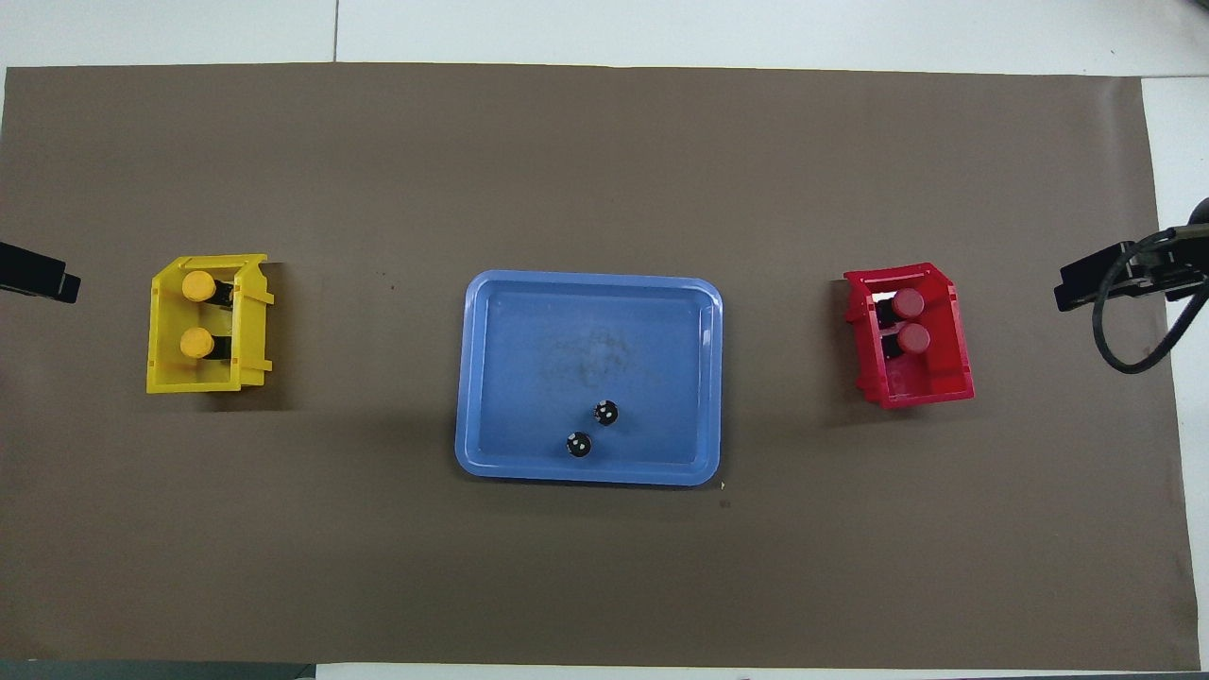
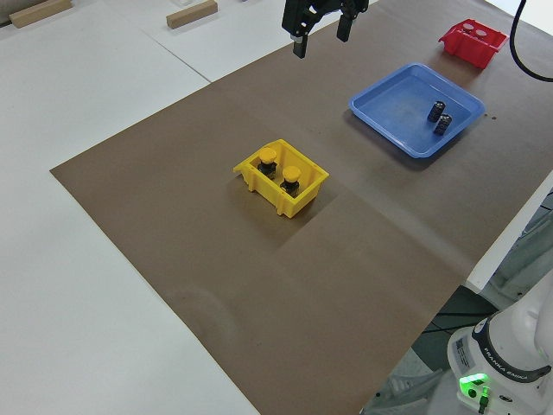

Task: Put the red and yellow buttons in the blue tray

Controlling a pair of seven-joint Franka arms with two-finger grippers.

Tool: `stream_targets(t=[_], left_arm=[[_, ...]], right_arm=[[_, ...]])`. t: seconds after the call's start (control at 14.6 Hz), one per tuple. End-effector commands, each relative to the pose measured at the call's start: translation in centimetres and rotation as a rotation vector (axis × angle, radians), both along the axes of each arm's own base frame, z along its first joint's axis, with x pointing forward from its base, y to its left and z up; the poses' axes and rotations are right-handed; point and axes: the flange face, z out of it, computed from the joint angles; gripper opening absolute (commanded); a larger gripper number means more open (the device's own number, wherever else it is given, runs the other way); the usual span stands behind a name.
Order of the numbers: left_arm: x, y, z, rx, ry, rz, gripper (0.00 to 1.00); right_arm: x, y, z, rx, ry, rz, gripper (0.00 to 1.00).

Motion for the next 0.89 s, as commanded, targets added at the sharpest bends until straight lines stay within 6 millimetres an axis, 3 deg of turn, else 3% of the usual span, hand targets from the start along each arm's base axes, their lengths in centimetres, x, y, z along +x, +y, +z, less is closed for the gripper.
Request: stream_targets(t=[0.0,0.41,0.82], left_arm=[[0.0,0.6,0.4,-0.005,-0.017,0.019,1.00],[0.0,1.8,-0.1,-0.005,-0.026,0.039,1.00],[0.5,1.8,0.0,-0.003,-0.068,0.071,1.00]], right_arm=[[-0.6,-0.2,0.2,0.006,0.003,-0.023,1.00],[-0.5,-0.1,0.0,0.006,-0.001,-0.009,1.00],[0.0,0.5,-0.2,0.013,-0.030,0.000,1.00]])
